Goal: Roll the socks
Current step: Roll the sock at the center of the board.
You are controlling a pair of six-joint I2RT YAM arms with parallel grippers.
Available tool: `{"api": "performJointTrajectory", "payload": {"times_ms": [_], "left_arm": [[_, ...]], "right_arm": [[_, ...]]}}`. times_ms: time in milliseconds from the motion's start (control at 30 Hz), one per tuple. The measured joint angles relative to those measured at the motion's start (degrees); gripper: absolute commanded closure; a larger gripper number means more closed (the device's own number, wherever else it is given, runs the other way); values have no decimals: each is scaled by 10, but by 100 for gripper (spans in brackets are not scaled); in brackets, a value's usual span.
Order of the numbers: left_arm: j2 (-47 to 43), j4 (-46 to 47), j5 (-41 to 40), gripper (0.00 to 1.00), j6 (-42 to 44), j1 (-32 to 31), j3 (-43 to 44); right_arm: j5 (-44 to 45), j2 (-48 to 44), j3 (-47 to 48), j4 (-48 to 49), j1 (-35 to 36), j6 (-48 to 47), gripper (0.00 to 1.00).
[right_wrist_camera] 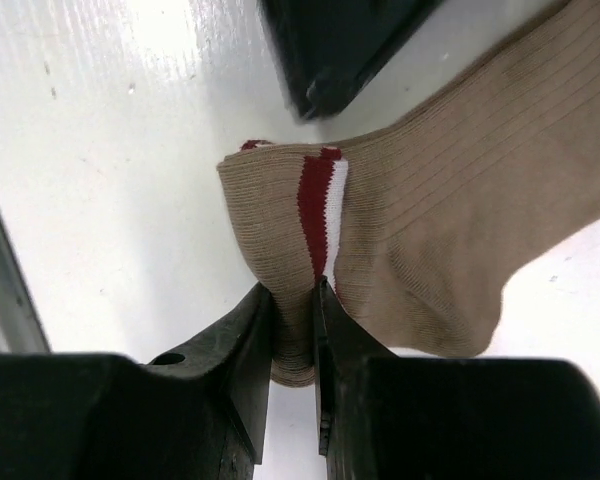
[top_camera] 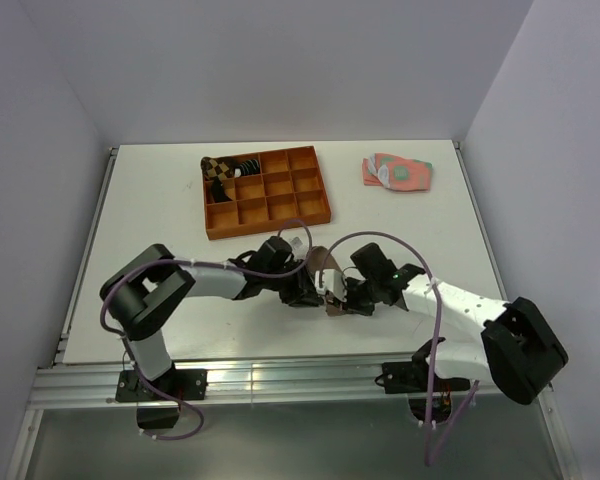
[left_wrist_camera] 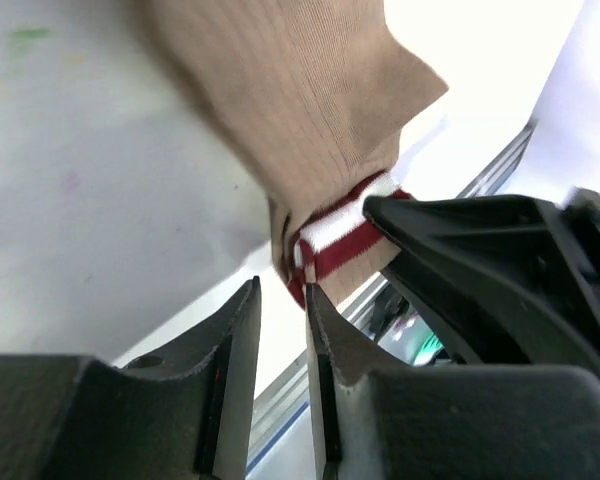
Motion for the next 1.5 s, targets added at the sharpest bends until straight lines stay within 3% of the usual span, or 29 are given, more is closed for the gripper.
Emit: {"api": "performJointTrajectory", "payload": {"times_ms": [267, 600, 767, 1067, 1500], "left_arm": [[-90, 86, -135, 68, -12, -19, -84], [-126, 156, -270, 57, 127, -99, -94], [-110, 212, -273, 52, 209, -102, -97], [-29, 272, -223, 49, 304, -103, -77], [28, 317, -162, 52, 321, -103, -68]], "right_arm": [[-93, 114, 92, -103, -77, -29, 89], [-193, 347, 277, -293, -152, -61, 89], [-218, 413, 328, -355, -168, -62, 89], [-223, 437, 348, -379, -170, -55, 88], [-218, 437, 348, -379, -170, -34, 88]]}}
